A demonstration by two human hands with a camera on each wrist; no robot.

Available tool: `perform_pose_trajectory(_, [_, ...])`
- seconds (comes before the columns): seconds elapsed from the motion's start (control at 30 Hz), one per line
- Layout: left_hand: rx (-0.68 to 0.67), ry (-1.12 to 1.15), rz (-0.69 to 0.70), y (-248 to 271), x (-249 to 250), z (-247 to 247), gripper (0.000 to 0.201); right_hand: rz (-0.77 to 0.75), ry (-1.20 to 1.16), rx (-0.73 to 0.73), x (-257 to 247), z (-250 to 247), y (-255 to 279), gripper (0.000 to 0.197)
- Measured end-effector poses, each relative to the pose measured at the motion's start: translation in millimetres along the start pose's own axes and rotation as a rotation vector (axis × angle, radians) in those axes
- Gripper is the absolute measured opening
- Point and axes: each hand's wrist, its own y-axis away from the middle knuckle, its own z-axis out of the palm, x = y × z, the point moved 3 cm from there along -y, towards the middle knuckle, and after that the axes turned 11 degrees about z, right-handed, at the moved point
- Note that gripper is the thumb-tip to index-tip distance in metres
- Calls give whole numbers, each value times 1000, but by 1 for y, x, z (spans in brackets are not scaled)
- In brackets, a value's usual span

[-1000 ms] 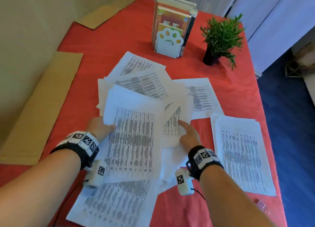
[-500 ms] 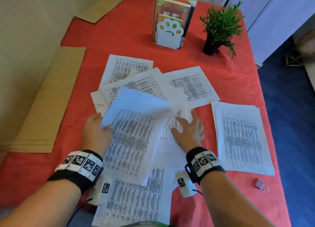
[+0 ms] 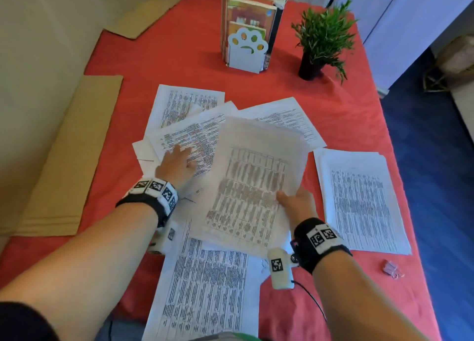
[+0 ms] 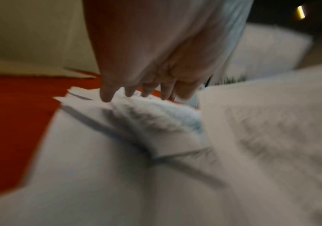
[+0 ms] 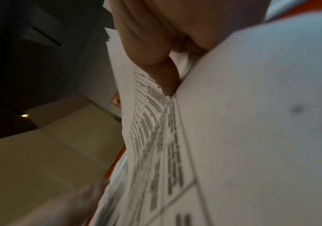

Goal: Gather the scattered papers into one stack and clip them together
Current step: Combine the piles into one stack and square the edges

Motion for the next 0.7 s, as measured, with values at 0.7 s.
perform_pose_trajectory(0.7, [51, -45, -162, 22, -41, 3, 22, 121, -70, -73, 31, 2, -47, 95])
